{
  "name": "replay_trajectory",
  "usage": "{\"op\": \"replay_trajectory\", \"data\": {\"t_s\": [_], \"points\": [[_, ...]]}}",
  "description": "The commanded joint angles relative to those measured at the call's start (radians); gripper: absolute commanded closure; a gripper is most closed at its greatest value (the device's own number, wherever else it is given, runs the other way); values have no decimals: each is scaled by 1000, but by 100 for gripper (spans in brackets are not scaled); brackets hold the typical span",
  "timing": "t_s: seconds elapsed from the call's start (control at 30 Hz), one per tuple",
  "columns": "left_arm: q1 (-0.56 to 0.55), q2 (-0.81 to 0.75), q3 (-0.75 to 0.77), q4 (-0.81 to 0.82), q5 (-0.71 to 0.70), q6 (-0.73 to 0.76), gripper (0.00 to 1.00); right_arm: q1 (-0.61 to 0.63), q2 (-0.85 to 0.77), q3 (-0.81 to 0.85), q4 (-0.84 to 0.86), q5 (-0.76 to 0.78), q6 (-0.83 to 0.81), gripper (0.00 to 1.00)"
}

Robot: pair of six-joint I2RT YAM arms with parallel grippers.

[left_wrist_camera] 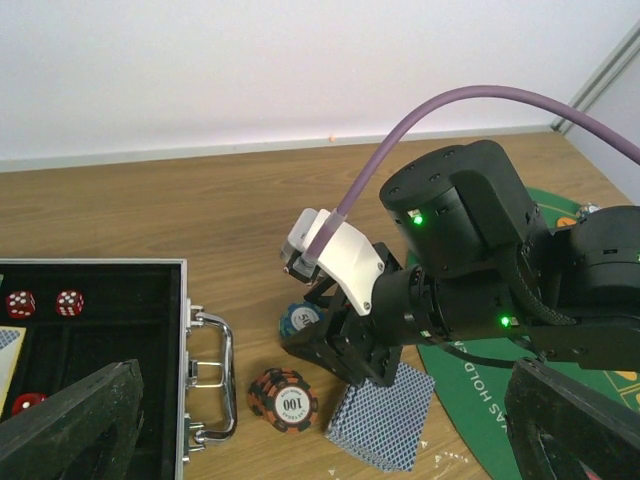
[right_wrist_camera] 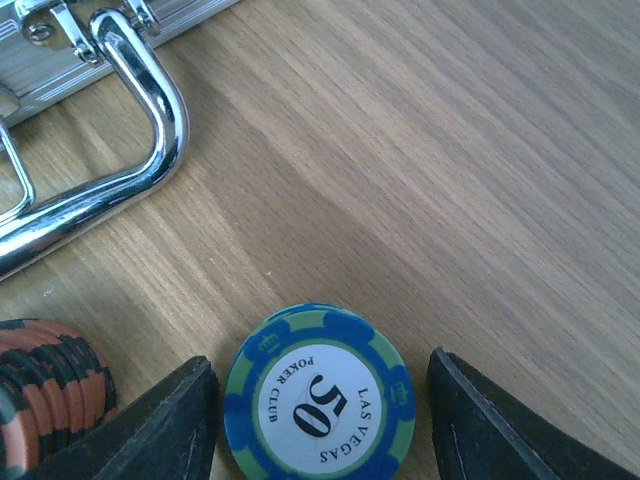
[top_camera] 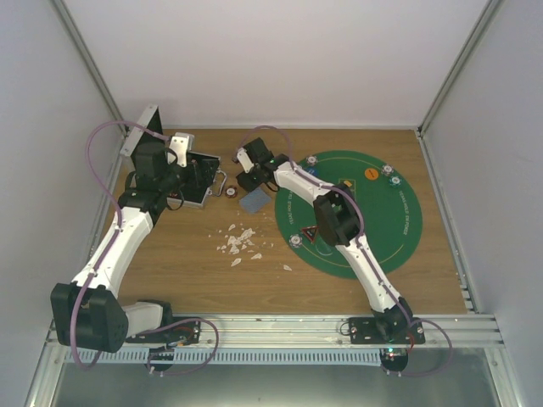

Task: Distribute texas hold em gaming equipment

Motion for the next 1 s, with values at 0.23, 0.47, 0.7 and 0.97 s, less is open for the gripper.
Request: {"op": "replay_trajectory", "data": {"t_s": [0.23,0.47,0.7,0.97], "points": [[11,1,1,50,12,-9,1,29,47,-41,-111,18,-7,52],[12,1,1,51,10,-8,1,29,34,-50,-105,47,22,65],[12,7,-2,54,8,-10,1,29,-43,-16,-46,70,81,67],[12,8,-2,50,-4,-5,1,27,-120,1,-29,102,78,67]]}}
